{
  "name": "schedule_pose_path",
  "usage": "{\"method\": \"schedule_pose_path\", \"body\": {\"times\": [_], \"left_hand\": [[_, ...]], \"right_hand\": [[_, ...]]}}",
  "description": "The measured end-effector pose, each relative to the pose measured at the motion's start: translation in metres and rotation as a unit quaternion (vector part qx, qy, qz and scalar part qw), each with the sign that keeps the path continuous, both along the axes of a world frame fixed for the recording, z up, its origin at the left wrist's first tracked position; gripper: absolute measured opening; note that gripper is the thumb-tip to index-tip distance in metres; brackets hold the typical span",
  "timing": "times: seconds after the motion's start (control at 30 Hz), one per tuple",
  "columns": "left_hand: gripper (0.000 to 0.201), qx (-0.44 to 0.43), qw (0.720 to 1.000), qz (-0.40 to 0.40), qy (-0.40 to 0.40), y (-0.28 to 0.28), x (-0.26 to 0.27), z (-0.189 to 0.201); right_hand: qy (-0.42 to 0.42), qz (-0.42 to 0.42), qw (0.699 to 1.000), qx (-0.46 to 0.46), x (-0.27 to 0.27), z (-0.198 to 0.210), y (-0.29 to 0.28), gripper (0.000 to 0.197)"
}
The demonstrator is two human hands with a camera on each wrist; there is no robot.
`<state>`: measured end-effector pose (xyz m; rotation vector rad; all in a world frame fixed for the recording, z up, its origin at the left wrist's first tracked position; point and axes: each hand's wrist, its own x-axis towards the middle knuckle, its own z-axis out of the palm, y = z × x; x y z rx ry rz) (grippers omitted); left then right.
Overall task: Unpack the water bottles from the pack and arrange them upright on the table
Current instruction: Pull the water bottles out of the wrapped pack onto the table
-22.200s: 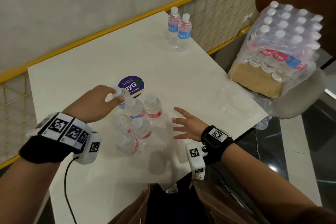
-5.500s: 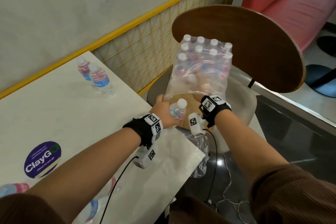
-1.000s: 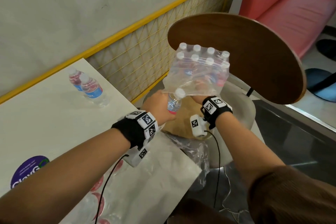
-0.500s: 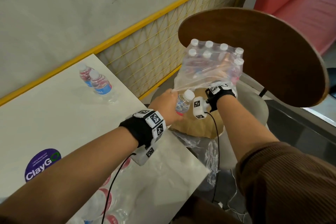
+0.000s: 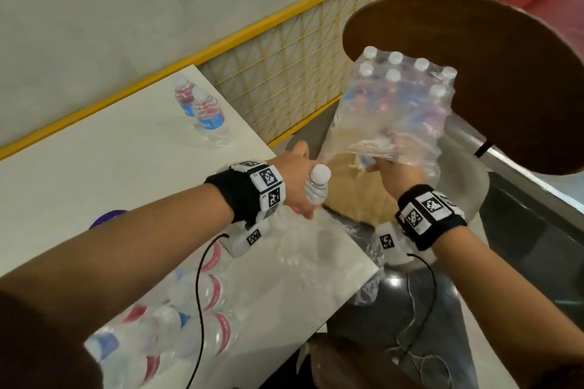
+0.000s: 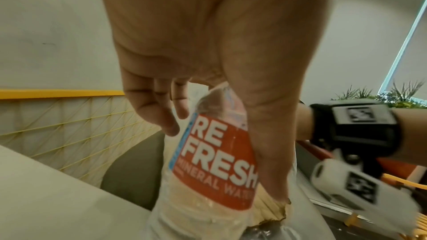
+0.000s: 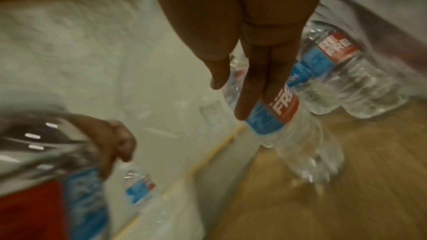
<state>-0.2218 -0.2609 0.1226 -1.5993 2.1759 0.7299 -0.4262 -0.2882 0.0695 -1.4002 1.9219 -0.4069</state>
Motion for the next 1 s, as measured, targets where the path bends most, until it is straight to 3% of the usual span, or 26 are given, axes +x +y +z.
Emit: {"method": "schedule_pose_path", "body": {"times": [0.13, 0.23, 0.33, 0.43, 0.53, 0.73, 0.9, 1.0], "left_hand": [[0.042, 0.036, 0.999, -0.025, 0.019, 0.014, 0.019, 0.012], [0.039, 0.044, 0.998, -0.046, 0.002, 0.027, 0.026, 0.01], [0.046, 0.044, 0.995, -0.085, -0.032, 0.041, 0.027, 0.012], [0.047, 0.07, 0.987, -0.122, -0.074, 0.05, 0.026, 0.015], [0.072, 0.059, 0.981, -0.14, -0.117, 0.056, 0.026, 0.019], [0.074, 0.072, 0.974, -0.168, -0.137, 0.065, 0.029, 0.031], [0.072, 0.07, 0.99, -0.079, -0.092, 0.074, 0.036, 0.035], [0.045, 0.02, 0.996, -0.056, -0.066, 0.066, 0.022, 0.044]], "right_hand": [[-0.077, 0.101, 0.988, -0.092, 0.016, 0.024, 0.055, 0.026], [-0.086, 0.232, 0.968, -0.044, 0.03, 0.04, 0.091, 0.028], [-0.068, 0.364, 0.929, 0.012, 0.048, 0.05, 0.125, 0.026], [-0.083, 0.439, 0.893, 0.054, 0.069, 0.041, 0.154, 0.026], [-0.11, 0.49, 0.863, 0.062, 0.093, 0.027, 0.174, 0.027], [-0.132, 0.509, 0.848, 0.06, 0.136, 0.026, 0.187, 0.031], [-0.11, 0.504, 0.856, 0.043, 0.138, 0.027, 0.184, 0.045], [-0.1, 0.468, 0.877, 0.038, 0.119, 0.029, 0.175, 0.056]]}}
